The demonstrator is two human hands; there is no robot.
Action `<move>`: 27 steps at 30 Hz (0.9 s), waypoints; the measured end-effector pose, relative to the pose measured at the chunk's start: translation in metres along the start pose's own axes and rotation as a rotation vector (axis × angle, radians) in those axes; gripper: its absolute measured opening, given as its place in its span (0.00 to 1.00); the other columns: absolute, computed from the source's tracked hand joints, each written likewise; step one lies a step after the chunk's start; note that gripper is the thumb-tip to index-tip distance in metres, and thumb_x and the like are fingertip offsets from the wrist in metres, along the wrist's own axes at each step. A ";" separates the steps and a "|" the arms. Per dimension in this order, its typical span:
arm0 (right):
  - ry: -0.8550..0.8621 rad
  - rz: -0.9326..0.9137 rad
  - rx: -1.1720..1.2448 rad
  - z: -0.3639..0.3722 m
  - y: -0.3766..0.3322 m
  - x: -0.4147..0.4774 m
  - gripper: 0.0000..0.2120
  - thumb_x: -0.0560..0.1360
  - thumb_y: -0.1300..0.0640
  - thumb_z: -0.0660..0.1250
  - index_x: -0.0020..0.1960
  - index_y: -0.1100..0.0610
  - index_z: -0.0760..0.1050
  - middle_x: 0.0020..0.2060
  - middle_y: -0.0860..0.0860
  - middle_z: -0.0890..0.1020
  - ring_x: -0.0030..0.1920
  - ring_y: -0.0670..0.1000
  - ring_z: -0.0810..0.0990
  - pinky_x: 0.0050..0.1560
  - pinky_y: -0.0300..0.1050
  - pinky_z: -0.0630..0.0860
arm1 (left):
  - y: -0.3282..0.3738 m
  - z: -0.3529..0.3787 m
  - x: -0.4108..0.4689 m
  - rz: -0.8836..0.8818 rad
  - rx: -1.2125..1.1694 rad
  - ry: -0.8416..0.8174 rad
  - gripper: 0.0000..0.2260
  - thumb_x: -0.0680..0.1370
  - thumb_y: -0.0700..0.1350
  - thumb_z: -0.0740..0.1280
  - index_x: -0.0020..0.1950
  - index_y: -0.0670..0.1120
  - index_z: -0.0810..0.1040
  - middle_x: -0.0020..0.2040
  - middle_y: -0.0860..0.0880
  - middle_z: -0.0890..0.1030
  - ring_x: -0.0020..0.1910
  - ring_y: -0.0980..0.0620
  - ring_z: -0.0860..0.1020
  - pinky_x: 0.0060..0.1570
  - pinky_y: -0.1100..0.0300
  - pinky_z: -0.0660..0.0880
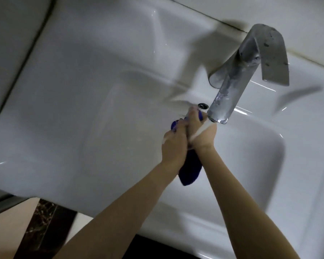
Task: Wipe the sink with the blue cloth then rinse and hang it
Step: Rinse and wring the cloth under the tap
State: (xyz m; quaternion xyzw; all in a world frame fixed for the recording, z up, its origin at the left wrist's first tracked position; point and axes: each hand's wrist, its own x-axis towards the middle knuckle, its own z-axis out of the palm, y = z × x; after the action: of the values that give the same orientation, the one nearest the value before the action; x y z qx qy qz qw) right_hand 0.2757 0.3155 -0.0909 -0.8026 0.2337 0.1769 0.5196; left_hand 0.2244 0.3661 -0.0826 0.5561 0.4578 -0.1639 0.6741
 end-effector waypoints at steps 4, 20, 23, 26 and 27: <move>-0.068 0.027 0.001 -0.012 0.012 -0.029 0.21 0.77 0.51 0.64 0.29 0.57 0.63 0.23 0.51 0.66 0.26 0.48 0.65 0.27 0.44 0.63 | 0.018 -0.004 0.020 0.094 0.144 0.049 0.19 0.79 0.55 0.60 0.36 0.42 0.74 0.36 0.46 0.80 0.38 0.44 0.78 0.37 0.56 0.73; -0.059 -0.085 -0.314 -0.009 0.010 -0.002 0.20 0.78 0.51 0.63 0.29 0.56 0.65 0.25 0.52 0.72 0.27 0.52 0.71 0.30 0.46 0.68 | -0.013 0.006 0.011 -0.181 -0.124 -0.152 0.10 0.81 0.47 0.61 0.47 0.45 0.80 0.42 0.48 0.79 0.41 0.50 0.78 0.42 0.63 0.77; -0.100 -0.020 -0.277 -0.010 0.020 -0.006 0.20 0.76 0.46 0.63 0.32 0.59 0.72 0.32 0.56 0.81 0.34 0.58 0.80 0.37 0.51 0.76 | -0.010 0.002 0.016 -0.187 -0.090 -0.021 0.13 0.77 0.54 0.65 0.43 0.47 0.81 0.38 0.48 0.83 0.41 0.47 0.81 0.44 0.56 0.79; -0.188 -0.185 -0.330 -0.010 0.026 -0.051 0.23 0.78 0.43 0.60 0.36 0.61 0.74 0.29 0.57 0.79 0.34 0.58 0.79 0.36 0.50 0.75 | -0.001 -0.010 0.025 -0.212 -0.181 -0.044 0.12 0.83 0.46 0.57 0.41 0.47 0.73 0.37 0.49 0.75 0.42 0.47 0.76 0.34 0.62 0.75; -0.174 -0.178 -0.358 -0.009 0.025 -0.050 0.22 0.78 0.43 0.60 0.36 0.60 0.74 0.29 0.57 0.79 0.34 0.58 0.78 0.38 0.49 0.75 | -0.007 -0.008 0.023 -0.206 -0.213 -0.065 0.12 0.83 0.47 0.57 0.41 0.48 0.73 0.38 0.48 0.75 0.39 0.48 0.76 0.35 0.63 0.76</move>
State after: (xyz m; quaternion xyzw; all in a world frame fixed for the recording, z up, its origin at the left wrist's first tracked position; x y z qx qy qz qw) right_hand 0.2205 0.3084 -0.0798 -0.8812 0.0808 0.2377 0.4006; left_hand 0.2279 0.3779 -0.1043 0.4258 0.5051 -0.2007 0.7234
